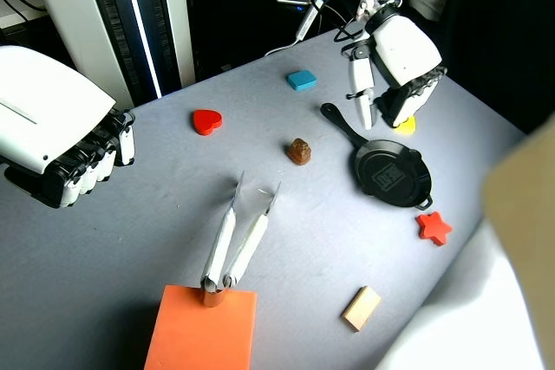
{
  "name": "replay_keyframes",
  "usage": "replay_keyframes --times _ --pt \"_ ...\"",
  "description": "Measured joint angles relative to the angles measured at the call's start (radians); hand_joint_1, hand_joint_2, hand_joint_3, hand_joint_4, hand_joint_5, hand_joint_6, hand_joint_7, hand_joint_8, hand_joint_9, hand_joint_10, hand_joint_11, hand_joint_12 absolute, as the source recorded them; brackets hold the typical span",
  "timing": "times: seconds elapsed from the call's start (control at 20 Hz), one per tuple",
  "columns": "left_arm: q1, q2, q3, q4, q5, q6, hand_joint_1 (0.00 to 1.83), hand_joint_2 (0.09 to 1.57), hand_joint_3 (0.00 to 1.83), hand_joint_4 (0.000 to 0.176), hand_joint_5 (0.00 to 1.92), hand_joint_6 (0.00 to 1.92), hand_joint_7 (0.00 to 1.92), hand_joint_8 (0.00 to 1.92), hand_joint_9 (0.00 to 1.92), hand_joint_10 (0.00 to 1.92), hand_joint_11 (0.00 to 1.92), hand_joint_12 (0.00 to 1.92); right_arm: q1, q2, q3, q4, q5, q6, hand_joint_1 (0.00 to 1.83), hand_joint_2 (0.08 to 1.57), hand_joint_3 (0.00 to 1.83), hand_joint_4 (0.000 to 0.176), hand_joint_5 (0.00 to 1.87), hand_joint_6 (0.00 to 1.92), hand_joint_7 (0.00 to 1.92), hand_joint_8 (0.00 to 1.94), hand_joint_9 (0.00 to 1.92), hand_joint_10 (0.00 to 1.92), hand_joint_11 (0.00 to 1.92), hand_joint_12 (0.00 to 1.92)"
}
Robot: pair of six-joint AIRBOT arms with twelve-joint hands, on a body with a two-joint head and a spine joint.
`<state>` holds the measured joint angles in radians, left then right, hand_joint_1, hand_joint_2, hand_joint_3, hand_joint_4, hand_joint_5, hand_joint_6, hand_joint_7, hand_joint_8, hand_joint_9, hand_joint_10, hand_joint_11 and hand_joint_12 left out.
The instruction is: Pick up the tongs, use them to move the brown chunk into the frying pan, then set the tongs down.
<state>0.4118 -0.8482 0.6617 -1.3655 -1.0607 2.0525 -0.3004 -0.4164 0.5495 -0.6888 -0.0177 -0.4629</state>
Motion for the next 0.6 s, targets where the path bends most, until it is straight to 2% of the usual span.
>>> replay_keyframes --times 0.05,0.1,0.15,0.2,0.25,0.3,0.35,0.45,0.6 --pt "0.003 0.0 0.0 -0.007 -0.006 0.002 0.09 1.24 0.23 0.024 0.08 0.02 0.13 0.07 0.09 0.17 0.0 0.7 0.003 -0.009 0.004 -0.016 0.0 -0.003 0.41 1.1 0.17 0.0 0.12 0.13 0.28 0.07 0.25 0.22 0.0 1.07" --pt "0.005 0.0 0.0 -0.012 -0.011 0.005 0.06 1.36 0.03 0.018 0.09 0.0 0.14 0.0 0.12 0.05 0.0 0.65 0.01 -0.018 0.007 -0.042 -0.008 -0.006 0.41 1.17 0.01 0.0 0.17 0.01 0.31 0.0 0.34 0.04 0.0 1.08" --pt "0.007 0.0 0.001 -0.011 -0.011 0.002 0.02 1.37 0.01 0.016 0.07 0.0 0.11 0.0 0.11 0.03 0.0 0.57 0.011 -0.021 0.008 -0.042 -0.015 -0.003 0.41 1.18 0.0 0.0 0.16 0.0 0.29 0.0 0.33 0.03 0.0 1.06" --pt "0.014 0.0 0.001 0.003 -0.013 0.002 0.12 1.38 0.01 0.011 0.08 0.0 0.13 0.0 0.12 0.03 0.0 0.58 0.016 -0.023 0.008 -0.04 -0.027 0.003 0.41 1.17 0.0 0.0 0.14 0.0 0.25 0.0 0.31 0.01 0.0 1.04" --pt "0.02 0.0 0.002 0.011 -0.018 0.006 0.11 1.39 0.01 0.012 0.07 0.0 0.12 0.0 0.11 0.02 0.0 0.59 0.017 -0.026 0.009 -0.041 -0.034 0.002 0.41 1.17 0.0 0.0 0.13 0.0 0.24 0.0 0.29 0.0 0.0 1.01" --pt "0.025 0.0 0.003 0.012 -0.019 0.004 0.14 1.39 0.01 0.014 0.08 0.01 0.11 0.0 0.11 0.02 0.0 0.6 0.018 -0.028 0.013 -0.041 -0.034 0.002 0.43 1.16 0.0 0.0 0.14 0.0 0.24 0.0 0.28 0.0 0.0 0.89" --pt "0.034 0.0 0.003 0.006 -0.019 -0.003 0.2 1.38 0.0 0.018 0.08 0.01 0.1 0.0 0.1 0.02 0.0 0.56 0.028 -0.038 0.022 -0.042 -0.053 -0.002 0.43 1.16 0.0 0.0 0.15 0.01 0.25 0.0 0.28 0.0 0.0 0.85" --pt "0.054 0.0 0.0 -0.005 -0.027 -0.031 0.18 1.39 0.0 0.018 0.05 0.0 0.06 0.0 0.08 0.0 0.0 0.43 0.037 -0.066 0.043 -0.109 -0.068 -0.008 0.41 1.16 0.0 0.0 0.12 0.0 0.23 0.0 0.25 0.0 0.0 0.81" --pt "0.066 0.0 -0.016 -0.038 -0.092 -0.032 0.27 1.35 0.0 0.026 0.08 0.01 0.11 0.01 0.12 0.02 0.0 0.53 0.066 -0.143 0.081 -0.206 -0.071 -0.009 0.47 1.12 0.0 0.0 0.12 0.0 0.2 0.0 0.18 0.0 0.0 0.56"
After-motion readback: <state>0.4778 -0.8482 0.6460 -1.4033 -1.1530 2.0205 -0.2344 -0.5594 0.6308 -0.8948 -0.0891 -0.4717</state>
